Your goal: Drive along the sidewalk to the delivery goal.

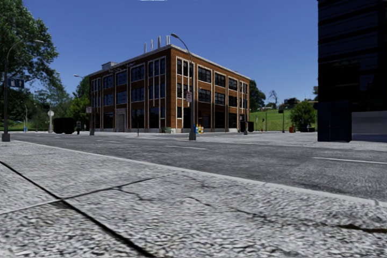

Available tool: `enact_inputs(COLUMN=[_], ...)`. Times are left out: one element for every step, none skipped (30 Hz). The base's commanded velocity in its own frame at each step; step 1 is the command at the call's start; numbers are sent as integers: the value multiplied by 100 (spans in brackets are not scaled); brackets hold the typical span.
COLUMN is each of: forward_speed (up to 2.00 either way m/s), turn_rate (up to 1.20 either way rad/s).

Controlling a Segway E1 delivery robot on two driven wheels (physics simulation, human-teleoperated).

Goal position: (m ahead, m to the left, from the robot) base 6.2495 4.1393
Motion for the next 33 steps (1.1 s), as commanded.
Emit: enact_inputs(forward_speed=[135,135,135,135,135,135,135,135,135,135,135,135,135,135,135,135,135,135,135,147,147,161,169,171,171,171,172,172,173,174,174,174,174], turn_rate=[67,67,67,67,67,67,67,67,67,67,67,67,67,67,67,67,67,67,67,67,67,67,67,67,67,67,67,67,67,67,67,67,67])
